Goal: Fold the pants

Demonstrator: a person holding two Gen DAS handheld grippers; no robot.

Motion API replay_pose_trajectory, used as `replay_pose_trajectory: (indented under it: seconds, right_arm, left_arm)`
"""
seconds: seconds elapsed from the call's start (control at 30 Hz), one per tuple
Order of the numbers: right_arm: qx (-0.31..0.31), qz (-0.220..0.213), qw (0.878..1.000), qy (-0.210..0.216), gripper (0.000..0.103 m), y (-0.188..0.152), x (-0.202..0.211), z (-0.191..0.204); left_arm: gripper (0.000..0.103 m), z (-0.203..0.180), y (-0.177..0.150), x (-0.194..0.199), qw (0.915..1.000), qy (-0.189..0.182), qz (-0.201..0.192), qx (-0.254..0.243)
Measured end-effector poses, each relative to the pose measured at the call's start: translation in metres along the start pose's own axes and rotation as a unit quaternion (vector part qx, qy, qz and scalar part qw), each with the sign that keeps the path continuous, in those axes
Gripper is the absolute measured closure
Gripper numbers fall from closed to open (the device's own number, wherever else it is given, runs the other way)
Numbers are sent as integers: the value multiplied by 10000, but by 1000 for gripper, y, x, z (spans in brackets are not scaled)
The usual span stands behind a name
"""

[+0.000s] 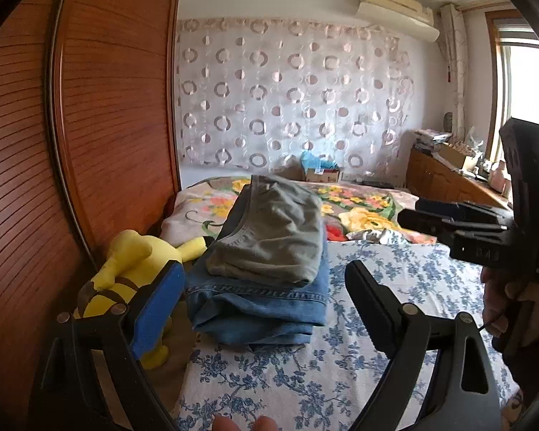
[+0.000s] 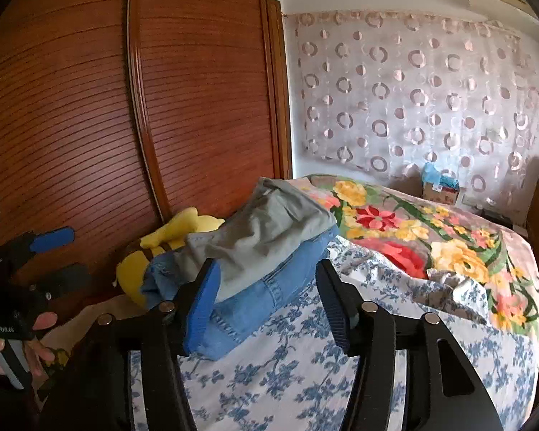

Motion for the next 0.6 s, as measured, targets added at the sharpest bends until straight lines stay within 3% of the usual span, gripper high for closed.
replay_pose_trajectory:
  seconds: [0.2, 0.6]
  right_arm:
    - [-3, -100, 9999, -38, 38, -9, 21, 12]
    - [-262, -175, 9986, -432, 33, -47, 74, 18]
  left_arm:
    - [12, -10, -1, 19, 9997, 76, -112, -188]
    - [12, -42, -16, 44, 9982, -545, -136, -219]
Point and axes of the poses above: each gripper's, at about its wrist camera, not at the fingertips, and x roughly against the way its jaws point, z to its left, y to its top, the point moved 1 cm from there along -x, roughly the way its jaws point, and after that the axes turned 2 degrees about y, right-handed, at the moved point
